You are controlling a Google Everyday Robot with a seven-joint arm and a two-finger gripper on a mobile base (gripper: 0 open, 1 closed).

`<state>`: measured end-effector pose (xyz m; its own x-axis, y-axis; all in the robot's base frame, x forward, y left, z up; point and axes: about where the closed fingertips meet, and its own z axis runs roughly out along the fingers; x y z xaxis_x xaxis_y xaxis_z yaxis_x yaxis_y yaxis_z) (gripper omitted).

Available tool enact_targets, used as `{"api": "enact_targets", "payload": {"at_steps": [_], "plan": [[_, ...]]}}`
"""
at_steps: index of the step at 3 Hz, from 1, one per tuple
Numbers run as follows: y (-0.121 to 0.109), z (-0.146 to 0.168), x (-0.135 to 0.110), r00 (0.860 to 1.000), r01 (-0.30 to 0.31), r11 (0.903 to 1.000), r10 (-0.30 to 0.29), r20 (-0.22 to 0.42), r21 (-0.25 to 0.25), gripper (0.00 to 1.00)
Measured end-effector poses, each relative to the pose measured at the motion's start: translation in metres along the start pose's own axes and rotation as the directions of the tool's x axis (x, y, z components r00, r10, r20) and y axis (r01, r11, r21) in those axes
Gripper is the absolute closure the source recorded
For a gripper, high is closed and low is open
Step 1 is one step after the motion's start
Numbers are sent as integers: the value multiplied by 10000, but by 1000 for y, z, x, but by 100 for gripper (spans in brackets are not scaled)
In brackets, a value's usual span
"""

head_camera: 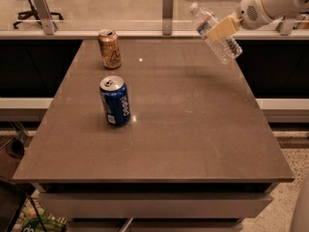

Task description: Place water bottle upright

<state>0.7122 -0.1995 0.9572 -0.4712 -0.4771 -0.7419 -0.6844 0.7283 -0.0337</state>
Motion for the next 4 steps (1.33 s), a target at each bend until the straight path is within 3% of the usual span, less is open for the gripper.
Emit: {"api": "enact_targets", "payload": {"at_steps": [2, 3, 4], "plan": [[20, -16, -21, 9817, 183, 9986, -87, 1903, -486, 100], [33, -9, -26, 9576, 172, 9956, 102, 2879, -924, 100], [45, 5, -32, 9239, 128, 9905, 406, 3806, -1369, 100]]}}
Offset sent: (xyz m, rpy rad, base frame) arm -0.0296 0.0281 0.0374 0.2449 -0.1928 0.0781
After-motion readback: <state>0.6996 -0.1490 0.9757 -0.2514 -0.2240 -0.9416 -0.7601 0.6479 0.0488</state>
